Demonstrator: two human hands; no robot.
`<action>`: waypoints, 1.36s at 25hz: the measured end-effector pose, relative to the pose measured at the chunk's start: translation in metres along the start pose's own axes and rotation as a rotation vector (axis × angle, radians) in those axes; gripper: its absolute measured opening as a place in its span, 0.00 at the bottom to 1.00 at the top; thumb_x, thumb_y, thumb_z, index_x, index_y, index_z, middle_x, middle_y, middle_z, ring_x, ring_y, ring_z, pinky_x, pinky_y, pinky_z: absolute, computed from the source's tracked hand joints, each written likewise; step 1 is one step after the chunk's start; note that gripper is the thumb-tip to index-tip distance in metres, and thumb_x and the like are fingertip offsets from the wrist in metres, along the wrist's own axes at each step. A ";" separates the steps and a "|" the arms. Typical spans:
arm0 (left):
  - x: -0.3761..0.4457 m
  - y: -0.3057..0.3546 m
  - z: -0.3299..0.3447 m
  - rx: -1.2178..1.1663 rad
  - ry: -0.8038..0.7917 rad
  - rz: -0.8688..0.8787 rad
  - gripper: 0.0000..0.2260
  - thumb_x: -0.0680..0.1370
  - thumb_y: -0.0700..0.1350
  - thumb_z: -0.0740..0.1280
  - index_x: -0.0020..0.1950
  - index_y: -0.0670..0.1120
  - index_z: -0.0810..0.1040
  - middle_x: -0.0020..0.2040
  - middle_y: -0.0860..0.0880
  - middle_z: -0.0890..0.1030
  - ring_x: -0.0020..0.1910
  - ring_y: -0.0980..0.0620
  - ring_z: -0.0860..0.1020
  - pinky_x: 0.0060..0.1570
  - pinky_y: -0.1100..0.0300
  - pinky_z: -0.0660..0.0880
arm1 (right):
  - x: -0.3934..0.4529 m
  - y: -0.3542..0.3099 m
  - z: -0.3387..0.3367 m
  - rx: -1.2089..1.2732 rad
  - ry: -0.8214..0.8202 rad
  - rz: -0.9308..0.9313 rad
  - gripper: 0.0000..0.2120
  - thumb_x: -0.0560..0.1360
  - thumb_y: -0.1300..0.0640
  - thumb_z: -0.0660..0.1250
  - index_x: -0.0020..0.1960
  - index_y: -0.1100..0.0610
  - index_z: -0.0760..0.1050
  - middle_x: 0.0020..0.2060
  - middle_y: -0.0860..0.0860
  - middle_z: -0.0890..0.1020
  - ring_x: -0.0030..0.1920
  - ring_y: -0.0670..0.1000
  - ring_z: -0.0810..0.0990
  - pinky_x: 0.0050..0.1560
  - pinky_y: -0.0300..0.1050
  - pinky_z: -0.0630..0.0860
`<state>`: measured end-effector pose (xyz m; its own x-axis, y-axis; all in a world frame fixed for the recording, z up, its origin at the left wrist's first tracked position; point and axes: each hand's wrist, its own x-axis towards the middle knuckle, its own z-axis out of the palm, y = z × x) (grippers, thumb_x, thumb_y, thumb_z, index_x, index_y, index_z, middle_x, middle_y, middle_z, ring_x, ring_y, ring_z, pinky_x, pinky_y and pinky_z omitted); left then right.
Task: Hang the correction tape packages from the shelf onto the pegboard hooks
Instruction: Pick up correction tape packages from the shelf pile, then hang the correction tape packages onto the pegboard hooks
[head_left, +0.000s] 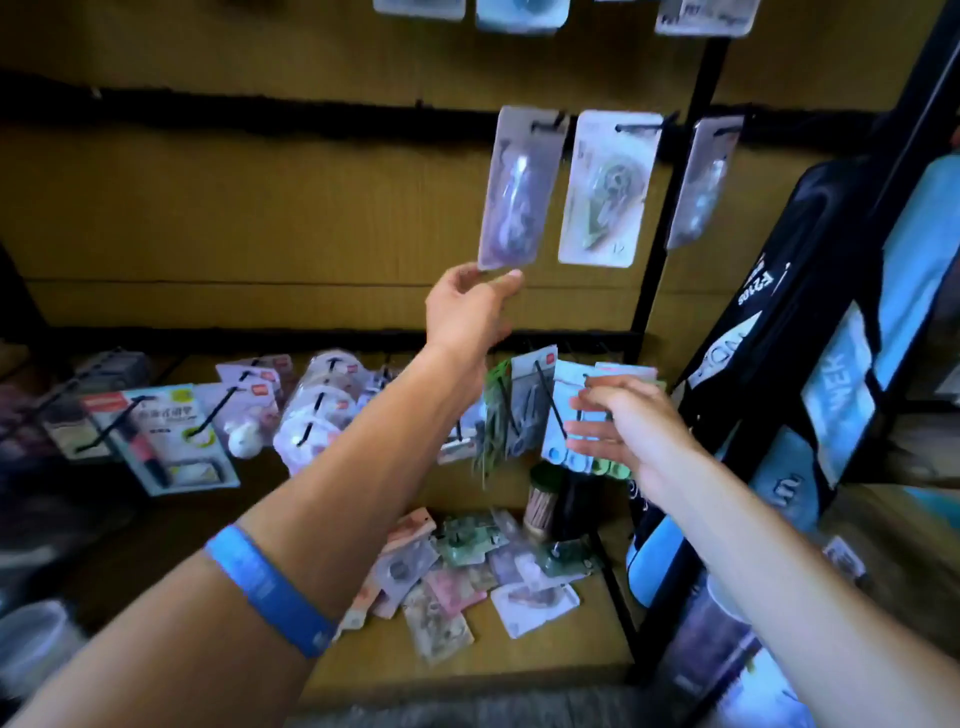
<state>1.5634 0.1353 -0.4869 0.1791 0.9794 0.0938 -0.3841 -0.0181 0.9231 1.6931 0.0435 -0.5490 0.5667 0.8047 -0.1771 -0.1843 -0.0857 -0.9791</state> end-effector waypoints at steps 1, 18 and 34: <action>-0.017 -0.014 -0.012 -0.044 0.017 -0.001 0.08 0.76 0.38 0.70 0.52 0.47 0.76 0.48 0.46 0.80 0.45 0.51 0.78 0.42 0.58 0.78 | -0.002 0.008 0.001 0.018 -0.023 0.000 0.06 0.77 0.66 0.64 0.51 0.58 0.75 0.48 0.60 0.81 0.35 0.58 0.82 0.32 0.49 0.82; 0.003 -0.329 -0.254 0.597 0.307 -0.407 0.12 0.74 0.34 0.64 0.48 0.50 0.77 0.47 0.43 0.81 0.50 0.38 0.80 0.49 0.49 0.78 | 0.127 0.340 0.066 -0.103 0.192 0.332 0.08 0.72 0.63 0.70 0.37 0.52 0.76 0.44 0.63 0.84 0.43 0.62 0.82 0.37 0.55 0.78; 0.151 -0.446 -0.323 1.711 -0.464 -0.515 0.48 0.51 0.67 0.68 0.69 0.50 0.69 0.66 0.43 0.73 0.66 0.39 0.70 0.63 0.44 0.70 | 0.271 0.441 0.119 0.028 0.206 0.628 0.30 0.61 0.41 0.78 0.56 0.57 0.78 0.47 0.55 0.83 0.39 0.55 0.82 0.38 0.48 0.82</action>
<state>1.4697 0.3559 -1.0052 0.2850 0.8315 -0.4768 0.9572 -0.2211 0.1866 1.6695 0.2937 -1.0172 0.4864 0.4771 -0.7320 -0.5491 -0.4847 -0.6809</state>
